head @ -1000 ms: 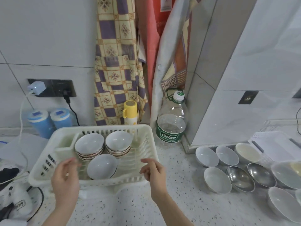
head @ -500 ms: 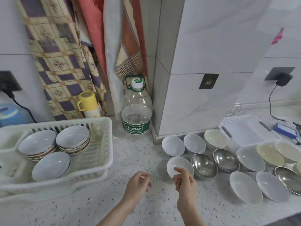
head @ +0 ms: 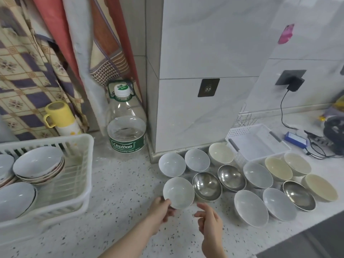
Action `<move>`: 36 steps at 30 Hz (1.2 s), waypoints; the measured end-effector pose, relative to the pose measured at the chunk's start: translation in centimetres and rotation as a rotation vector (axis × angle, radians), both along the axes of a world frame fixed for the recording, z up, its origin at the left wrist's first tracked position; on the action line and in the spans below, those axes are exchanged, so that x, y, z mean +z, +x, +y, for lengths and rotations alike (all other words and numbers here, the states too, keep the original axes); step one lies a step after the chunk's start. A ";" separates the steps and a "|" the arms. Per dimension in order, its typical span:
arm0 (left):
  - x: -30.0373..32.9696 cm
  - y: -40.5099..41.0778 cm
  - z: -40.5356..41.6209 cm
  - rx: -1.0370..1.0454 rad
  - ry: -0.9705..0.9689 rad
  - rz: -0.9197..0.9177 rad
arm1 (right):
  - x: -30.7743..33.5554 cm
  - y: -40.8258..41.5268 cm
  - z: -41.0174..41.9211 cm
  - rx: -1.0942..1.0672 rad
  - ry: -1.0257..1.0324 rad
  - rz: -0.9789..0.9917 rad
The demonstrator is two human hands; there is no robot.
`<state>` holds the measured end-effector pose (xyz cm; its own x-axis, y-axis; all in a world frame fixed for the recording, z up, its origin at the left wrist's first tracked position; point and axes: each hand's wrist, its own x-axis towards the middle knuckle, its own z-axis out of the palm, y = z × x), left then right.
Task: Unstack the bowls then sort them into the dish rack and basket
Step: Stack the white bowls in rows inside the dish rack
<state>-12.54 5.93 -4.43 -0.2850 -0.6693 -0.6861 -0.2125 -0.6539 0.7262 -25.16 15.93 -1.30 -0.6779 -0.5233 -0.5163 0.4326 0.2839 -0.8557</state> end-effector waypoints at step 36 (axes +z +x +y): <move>5.1 13.6 -0.2 0.366 -0.131 0.233 | -1.6 3.8 -11.9 0.066 0.178 -0.114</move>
<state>1.08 5.71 0.69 -0.1500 -0.8318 -0.5344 0.1941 -0.5548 0.8090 -21.31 4.00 -2.93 -0.5770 -0.4585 -0.6759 0.4994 0.4568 -0.7362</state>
